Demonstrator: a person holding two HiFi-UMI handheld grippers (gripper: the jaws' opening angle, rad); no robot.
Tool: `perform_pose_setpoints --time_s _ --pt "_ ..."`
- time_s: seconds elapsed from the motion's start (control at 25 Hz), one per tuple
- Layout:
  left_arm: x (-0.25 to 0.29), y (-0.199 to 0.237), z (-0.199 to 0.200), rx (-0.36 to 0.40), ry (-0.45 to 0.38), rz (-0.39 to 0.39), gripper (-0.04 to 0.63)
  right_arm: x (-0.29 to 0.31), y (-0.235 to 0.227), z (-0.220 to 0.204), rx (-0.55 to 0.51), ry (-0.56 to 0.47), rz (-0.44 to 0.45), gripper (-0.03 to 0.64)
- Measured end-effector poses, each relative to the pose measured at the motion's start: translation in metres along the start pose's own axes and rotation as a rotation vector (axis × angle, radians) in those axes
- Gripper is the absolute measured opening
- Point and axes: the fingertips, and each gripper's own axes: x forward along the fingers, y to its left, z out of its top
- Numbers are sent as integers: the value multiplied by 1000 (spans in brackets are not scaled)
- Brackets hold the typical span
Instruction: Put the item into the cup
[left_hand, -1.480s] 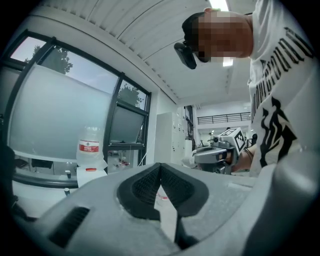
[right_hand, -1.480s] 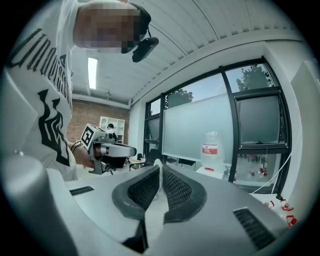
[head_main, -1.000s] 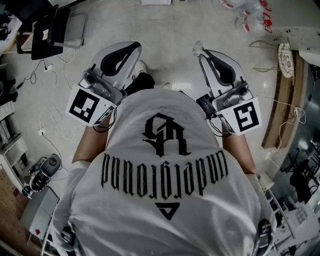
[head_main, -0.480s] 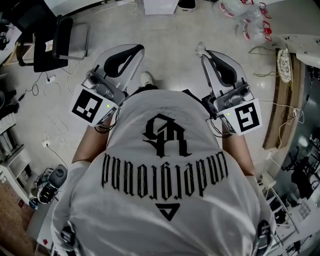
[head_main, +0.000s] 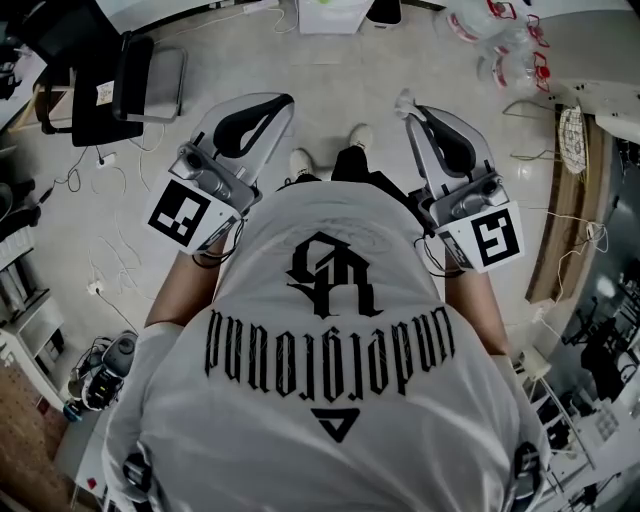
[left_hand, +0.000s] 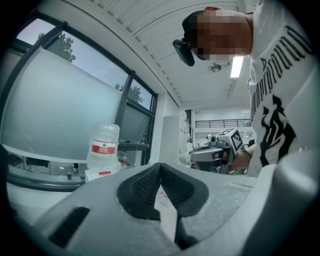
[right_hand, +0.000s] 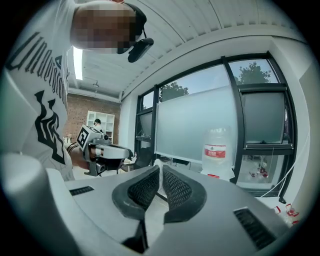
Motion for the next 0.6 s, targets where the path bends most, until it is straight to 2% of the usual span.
perform_pose_setpoints --time_s 0.36,0.6 --pt "2 13 1 12 14 61 15 17 -16 -2 -9 -18 54 28" --pt "18 26 -3 -5 25 96 15 31 -34 -6 2 -12 100 28"
